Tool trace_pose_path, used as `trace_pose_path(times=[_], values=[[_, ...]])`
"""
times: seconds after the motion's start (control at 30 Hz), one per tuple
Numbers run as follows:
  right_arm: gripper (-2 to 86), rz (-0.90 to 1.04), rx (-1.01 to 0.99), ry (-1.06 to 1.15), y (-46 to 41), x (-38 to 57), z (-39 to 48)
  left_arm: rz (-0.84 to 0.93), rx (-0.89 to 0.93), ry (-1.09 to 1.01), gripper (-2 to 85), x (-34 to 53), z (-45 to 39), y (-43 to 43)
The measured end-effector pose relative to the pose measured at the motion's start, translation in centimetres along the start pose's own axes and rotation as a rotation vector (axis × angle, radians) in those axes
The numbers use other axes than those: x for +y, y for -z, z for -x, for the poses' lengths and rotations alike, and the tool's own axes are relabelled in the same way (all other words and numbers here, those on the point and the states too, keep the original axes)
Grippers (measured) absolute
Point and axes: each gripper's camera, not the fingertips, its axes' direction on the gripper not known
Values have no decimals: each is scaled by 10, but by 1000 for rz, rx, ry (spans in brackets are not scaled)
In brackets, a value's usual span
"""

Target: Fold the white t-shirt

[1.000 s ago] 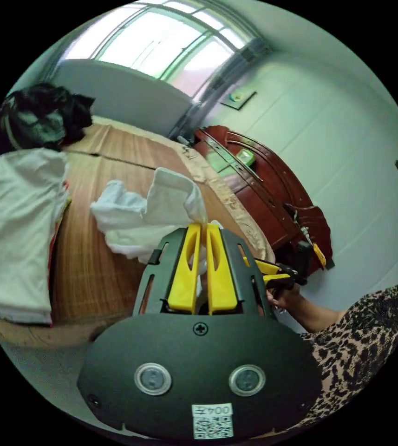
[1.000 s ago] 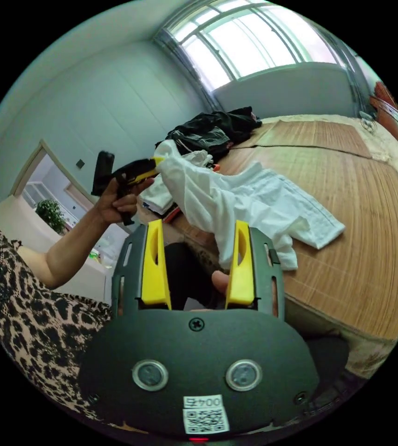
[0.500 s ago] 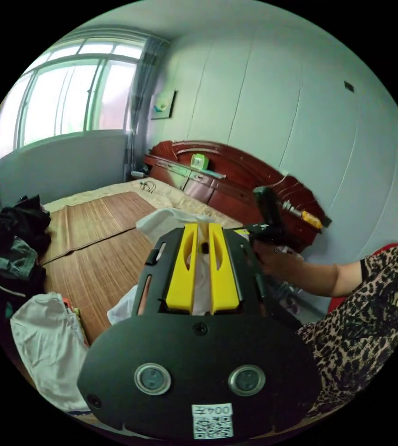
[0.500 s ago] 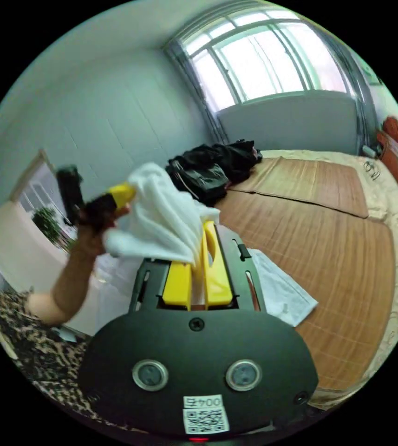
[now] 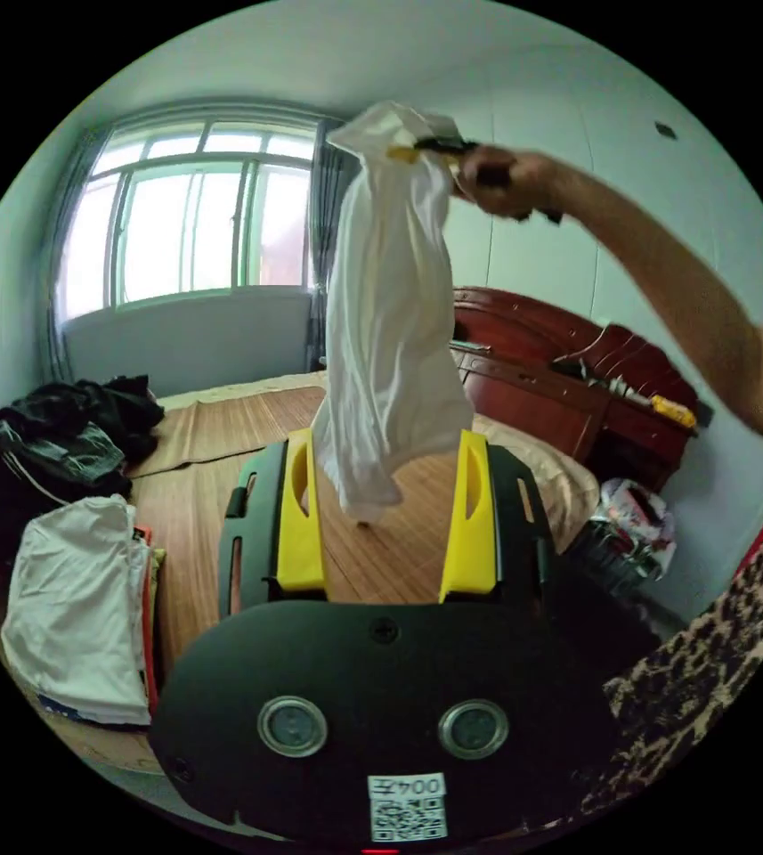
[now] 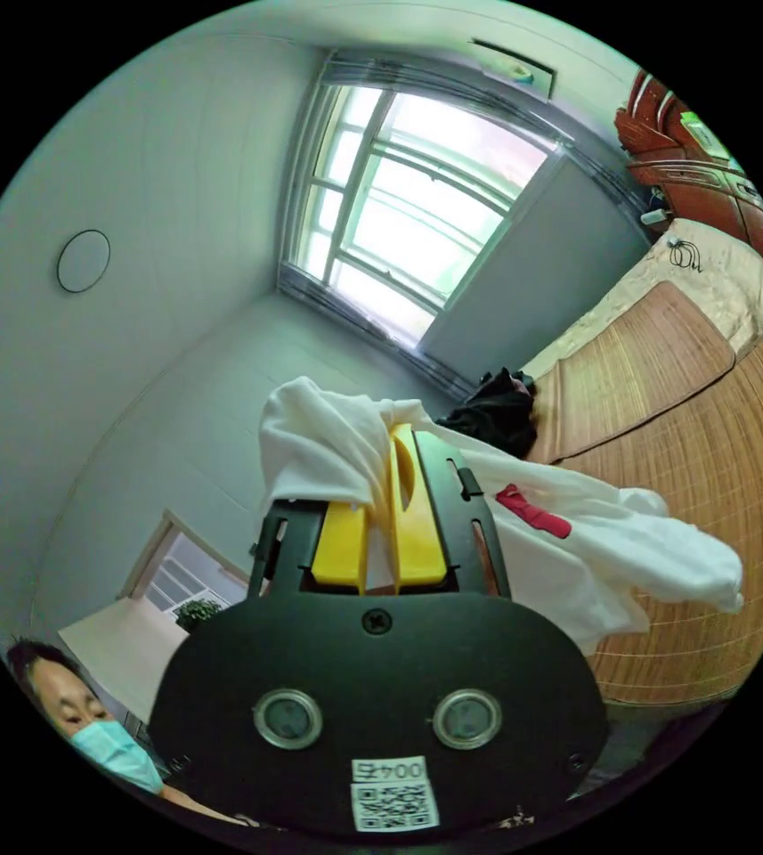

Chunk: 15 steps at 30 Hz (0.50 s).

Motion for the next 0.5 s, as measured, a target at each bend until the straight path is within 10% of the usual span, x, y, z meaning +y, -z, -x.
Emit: trace_pose_path(times=[0.4,0.5], values=[[37,-32,-115,15,22,-4,42,-22,-462,-64,56,-26,-6,-120],[41,-110,-9,32,47,-6,10,-70,-280,-29,27,-52,37,-103]])
